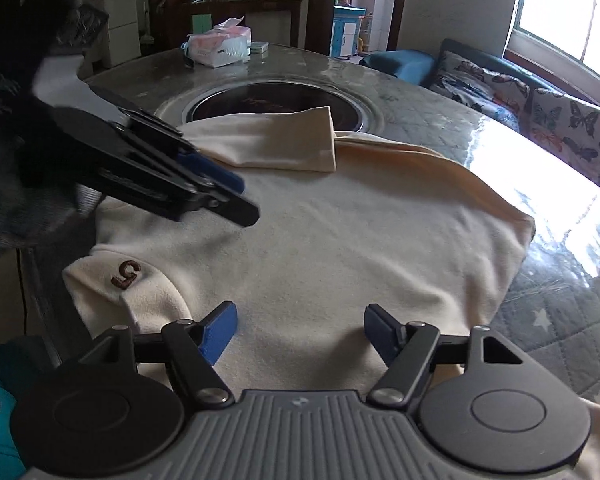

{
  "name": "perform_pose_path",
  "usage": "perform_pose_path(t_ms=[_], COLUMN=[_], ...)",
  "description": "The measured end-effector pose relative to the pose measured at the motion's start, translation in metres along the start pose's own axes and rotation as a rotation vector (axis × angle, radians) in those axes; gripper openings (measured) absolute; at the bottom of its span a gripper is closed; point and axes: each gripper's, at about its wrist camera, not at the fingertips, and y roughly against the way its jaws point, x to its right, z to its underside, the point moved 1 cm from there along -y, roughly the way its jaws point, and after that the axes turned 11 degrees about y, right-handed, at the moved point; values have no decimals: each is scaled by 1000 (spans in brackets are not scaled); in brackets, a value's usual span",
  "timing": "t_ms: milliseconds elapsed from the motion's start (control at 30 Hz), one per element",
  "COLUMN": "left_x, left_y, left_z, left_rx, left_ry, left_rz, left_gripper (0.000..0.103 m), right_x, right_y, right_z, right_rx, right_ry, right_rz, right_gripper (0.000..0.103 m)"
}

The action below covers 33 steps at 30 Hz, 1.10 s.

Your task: Fold clothes

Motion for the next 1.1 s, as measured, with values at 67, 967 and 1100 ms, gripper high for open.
perform_pose_path(t_ms=[67,967,1100], left_x=[-8,-41,-48], left_y=[2,43,25], left_z=[1,27,23], left_rx=[30,244,222], left_ry=[5,-141,-148], left_rz=[-39,-454,-535], left_gripper=[38,67,67], right_x=[2,7,6], right_y=[-2,-3,-3], right_z=[1,2,3], right_rx=[-1,-6,-4], right_ry=[-5,-14,-18], right_rz=[-5,-17,-12], right_gripper=[77,82,82])
